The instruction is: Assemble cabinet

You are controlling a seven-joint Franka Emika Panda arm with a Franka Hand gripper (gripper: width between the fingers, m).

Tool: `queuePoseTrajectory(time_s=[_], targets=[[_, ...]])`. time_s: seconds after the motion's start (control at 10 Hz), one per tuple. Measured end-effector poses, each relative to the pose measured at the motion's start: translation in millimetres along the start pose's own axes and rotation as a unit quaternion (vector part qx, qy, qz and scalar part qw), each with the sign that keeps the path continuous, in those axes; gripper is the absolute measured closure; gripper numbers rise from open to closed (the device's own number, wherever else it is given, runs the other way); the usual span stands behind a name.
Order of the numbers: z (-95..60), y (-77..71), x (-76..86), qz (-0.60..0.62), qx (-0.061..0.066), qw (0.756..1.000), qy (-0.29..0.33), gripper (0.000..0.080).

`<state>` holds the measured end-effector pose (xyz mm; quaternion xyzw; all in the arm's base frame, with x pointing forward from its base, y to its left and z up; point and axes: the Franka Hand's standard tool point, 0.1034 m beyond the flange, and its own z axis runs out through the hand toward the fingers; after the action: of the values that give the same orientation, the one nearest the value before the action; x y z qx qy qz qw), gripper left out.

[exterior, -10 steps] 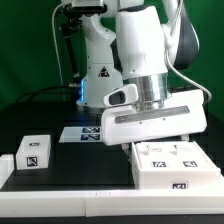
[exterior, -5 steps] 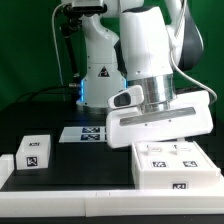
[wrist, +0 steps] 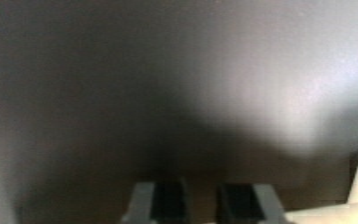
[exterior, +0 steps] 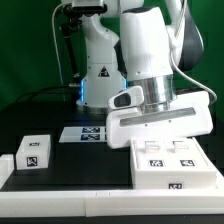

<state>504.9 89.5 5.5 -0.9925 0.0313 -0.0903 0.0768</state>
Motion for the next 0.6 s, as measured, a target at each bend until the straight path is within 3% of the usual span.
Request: queuePoseTrajectory(time_s=[0.1, 0.3, 0.6], targets=[[0.0, 0.0, -0.1, 0.000, 0.000, 1.000, 0.000, 0.0783], [-1.0, 0.8, 0.7, -0.003, 0.000, 1.000, -0.002, 0.0796], [-40.0, 5.1, 9.8, -0.014, -0.005, 1.000, -0.024, 0.0796]])
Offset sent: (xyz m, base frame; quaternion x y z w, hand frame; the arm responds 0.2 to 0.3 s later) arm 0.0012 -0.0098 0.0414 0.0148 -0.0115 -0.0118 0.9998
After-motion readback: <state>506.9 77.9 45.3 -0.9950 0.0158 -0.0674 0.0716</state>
